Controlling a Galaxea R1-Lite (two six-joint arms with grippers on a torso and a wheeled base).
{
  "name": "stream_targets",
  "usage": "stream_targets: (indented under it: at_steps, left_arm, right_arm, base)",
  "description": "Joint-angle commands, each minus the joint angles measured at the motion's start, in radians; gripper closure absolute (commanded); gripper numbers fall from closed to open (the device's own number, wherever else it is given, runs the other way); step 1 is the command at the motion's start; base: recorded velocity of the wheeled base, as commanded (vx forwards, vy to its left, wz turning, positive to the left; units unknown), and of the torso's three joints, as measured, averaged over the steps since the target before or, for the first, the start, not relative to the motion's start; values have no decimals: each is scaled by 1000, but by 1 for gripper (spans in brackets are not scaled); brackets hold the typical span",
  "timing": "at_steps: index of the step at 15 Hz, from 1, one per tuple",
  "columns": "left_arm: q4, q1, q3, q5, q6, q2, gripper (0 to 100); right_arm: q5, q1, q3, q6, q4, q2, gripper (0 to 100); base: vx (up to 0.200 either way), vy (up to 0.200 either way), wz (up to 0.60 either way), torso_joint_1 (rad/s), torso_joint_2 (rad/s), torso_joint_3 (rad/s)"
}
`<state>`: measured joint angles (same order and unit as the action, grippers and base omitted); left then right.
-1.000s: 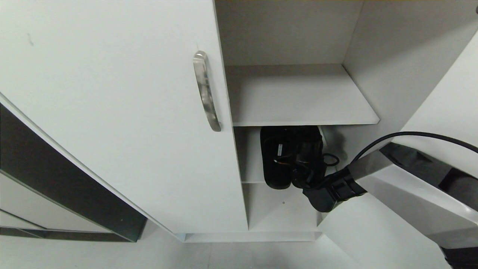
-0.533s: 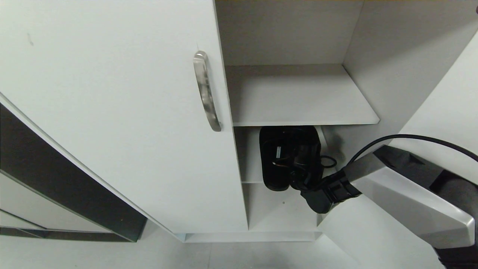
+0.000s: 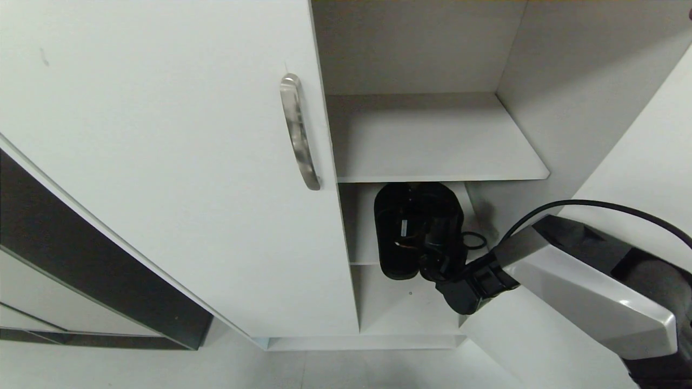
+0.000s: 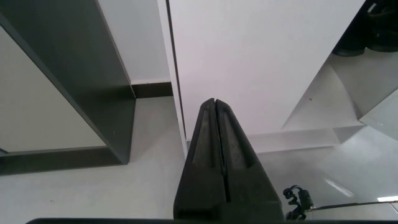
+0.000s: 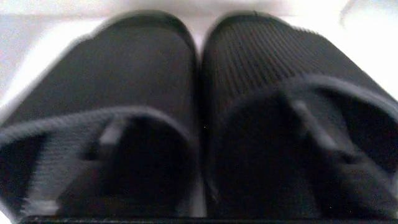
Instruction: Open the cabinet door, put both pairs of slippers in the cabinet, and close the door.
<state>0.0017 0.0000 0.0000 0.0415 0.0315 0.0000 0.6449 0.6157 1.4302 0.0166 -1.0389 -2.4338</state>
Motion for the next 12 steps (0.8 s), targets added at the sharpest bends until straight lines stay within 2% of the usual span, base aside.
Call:
stream_targets:
  at_steps: [1,7,10,12]
  left_arm:
    - [0,0,0,0,1,2,100]
    - [0,0,0,0,1,2,100]
    - [0,0,0,0,1,2,100]
    - [0,0,0,0,1,2,100]
  right_arm:
    - [1,10,-90,0,-12,62,0]
    - [9,104,-407,0,-178,225,0]
    - [9,136,-645,6,-323,266,0]
    - [9,162,-692,8,-354,263,0]
  base:
    - [0,0,0,0,0,0]
    - [0,0,0,0,0,0]
    - [0,0,0,0,0,0]
    - [0,0,0,0,0,0]
